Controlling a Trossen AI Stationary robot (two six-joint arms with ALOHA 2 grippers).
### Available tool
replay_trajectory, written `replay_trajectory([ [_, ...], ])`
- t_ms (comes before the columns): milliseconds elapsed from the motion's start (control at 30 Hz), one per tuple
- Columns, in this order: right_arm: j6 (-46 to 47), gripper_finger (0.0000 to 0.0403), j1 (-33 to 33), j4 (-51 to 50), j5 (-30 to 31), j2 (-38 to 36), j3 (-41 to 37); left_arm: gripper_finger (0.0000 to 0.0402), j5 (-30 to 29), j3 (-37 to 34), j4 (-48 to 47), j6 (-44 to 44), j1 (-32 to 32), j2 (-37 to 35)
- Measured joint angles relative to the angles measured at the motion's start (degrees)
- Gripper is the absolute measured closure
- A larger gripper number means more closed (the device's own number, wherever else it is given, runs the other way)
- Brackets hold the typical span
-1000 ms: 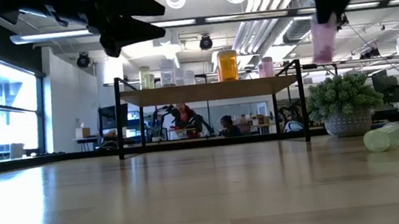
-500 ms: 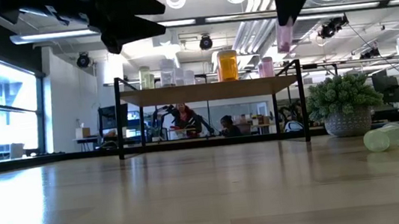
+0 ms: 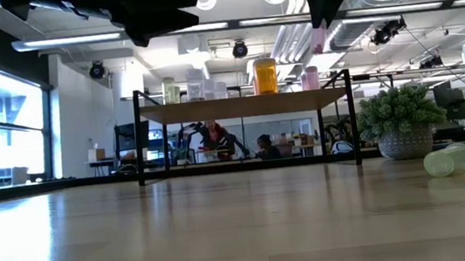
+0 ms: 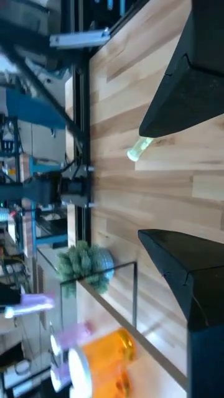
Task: Pick and place medicine bottles onto shelf by color
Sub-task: Put the pink pill bottle aligned with the other pink bottle on the shelf
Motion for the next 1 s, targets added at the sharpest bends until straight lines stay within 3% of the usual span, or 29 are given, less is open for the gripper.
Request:
replay_trajectory([
  [333, -4.51, 0.0304, -8.72, 0.99, -5.57, 0.56, 3.98, 0.0158, -0.02, 0.00, 0.16, -1.60, 8.06, 0.00],
  [600, -7.39, 0.0304, -8.74, -0.51, -6.15, 4.95, 3.98, 0.0158, 3.24, 0.00, 0.16, -2.88, 12.27, 0.00],
  [1000, -8.37, 0.0304, -8.69, -2.25, -5.96, 9.55, 3.92, 0.0158, 5.05, 0.02, -0.33, -2.92, 12.46, 0.00],
])
